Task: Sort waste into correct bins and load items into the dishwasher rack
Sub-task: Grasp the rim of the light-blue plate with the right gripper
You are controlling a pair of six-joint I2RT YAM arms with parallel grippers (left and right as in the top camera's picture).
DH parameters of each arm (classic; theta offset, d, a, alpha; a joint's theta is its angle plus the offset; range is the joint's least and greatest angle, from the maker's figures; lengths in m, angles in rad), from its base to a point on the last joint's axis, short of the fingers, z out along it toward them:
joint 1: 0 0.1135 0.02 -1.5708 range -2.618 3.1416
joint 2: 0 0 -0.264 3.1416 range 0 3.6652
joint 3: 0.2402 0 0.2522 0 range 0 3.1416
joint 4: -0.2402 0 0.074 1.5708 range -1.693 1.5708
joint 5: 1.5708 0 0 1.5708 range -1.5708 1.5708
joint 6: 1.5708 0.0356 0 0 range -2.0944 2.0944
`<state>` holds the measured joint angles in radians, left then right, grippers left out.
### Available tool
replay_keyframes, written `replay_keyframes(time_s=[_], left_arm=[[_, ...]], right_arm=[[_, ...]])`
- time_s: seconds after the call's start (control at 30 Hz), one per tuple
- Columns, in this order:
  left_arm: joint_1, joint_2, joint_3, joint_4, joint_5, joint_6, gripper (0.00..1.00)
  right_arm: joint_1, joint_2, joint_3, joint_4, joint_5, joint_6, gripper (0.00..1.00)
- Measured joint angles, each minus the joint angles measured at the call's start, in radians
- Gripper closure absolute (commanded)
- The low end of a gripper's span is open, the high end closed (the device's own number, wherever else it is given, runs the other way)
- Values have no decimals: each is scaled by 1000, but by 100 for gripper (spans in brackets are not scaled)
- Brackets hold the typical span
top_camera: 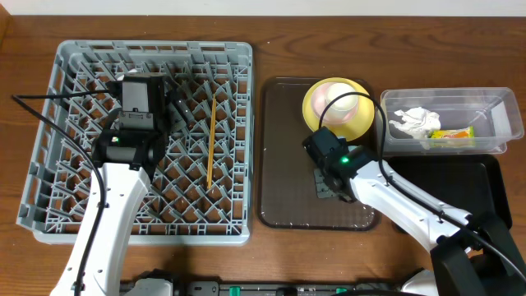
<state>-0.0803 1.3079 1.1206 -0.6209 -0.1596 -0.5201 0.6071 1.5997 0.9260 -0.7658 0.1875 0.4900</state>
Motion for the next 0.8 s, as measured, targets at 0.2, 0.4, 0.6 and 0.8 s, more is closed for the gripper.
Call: replay_keyframes(time_s=[0.2, 0.4, 0.6, 0.8], left_arm=[[0, 0, 0, 0, 0, 0, 9], [0, 0, 0, 0, 0, 0, 9], [0, 0, 0, 0, 0, 0, 9], [0, 0, 0, 0, 0, 0, 9]], right_arm=[[-2, 0, 0, 0, -12, 0, 87], [-2, 0, 0, -5, -23, 0, 87], [-2, 0, 0, -4, -43, -1, 92], [-2, 0, 0, 10, -50, 0, 99]])
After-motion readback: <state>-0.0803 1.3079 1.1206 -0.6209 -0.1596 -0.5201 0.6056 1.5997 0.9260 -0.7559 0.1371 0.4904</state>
